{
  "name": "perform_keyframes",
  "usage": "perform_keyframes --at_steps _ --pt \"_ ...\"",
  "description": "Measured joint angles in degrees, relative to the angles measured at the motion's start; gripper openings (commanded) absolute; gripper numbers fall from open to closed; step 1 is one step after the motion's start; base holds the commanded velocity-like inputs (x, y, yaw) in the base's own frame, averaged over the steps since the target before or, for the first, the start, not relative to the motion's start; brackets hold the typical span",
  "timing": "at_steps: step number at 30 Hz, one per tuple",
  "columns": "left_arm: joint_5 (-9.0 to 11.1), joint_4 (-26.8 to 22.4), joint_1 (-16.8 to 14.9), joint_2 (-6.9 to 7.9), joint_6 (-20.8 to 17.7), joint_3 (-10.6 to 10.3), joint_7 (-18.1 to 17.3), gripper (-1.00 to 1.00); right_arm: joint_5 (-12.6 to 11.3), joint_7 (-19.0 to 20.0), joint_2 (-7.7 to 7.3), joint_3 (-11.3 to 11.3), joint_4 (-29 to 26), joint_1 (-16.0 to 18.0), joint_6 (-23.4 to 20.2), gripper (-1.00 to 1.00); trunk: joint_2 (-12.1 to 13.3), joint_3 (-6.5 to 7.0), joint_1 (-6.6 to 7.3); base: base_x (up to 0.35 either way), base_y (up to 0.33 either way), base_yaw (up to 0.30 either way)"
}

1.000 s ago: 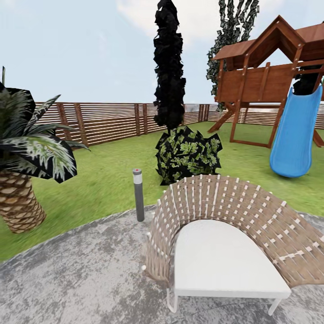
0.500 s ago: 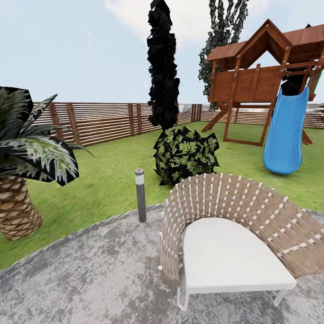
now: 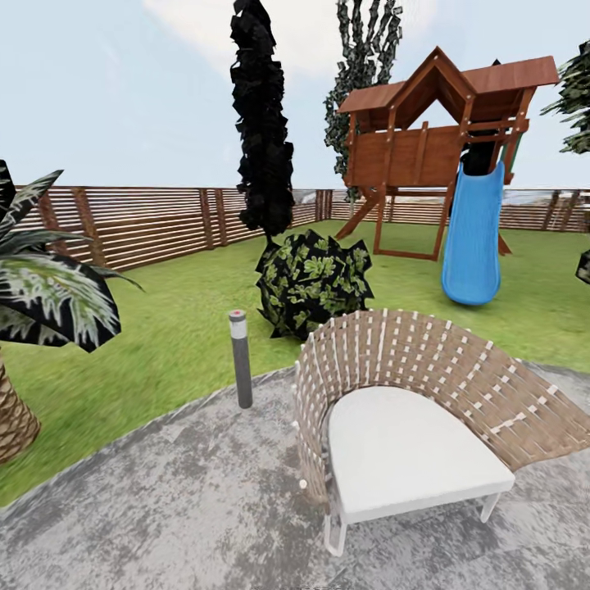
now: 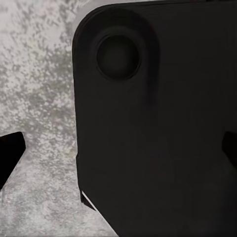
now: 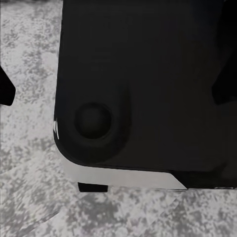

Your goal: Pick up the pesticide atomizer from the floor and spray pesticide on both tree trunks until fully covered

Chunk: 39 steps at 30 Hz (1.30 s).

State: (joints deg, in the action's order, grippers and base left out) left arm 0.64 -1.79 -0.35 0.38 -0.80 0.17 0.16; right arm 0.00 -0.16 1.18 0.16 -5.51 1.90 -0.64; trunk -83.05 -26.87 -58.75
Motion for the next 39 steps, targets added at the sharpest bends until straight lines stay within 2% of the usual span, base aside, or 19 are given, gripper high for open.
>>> perform_keyframes --at_steps 39 --pt "0.0 -0.1 -0.1 -0.03 0.1 0.0 0.0 1.0 -0.1 0.0 -0.04 -0.1 0.0 0.0 0.0 1.0 0.0 0.0 -0.01 -0.256 0.237 -0.263"
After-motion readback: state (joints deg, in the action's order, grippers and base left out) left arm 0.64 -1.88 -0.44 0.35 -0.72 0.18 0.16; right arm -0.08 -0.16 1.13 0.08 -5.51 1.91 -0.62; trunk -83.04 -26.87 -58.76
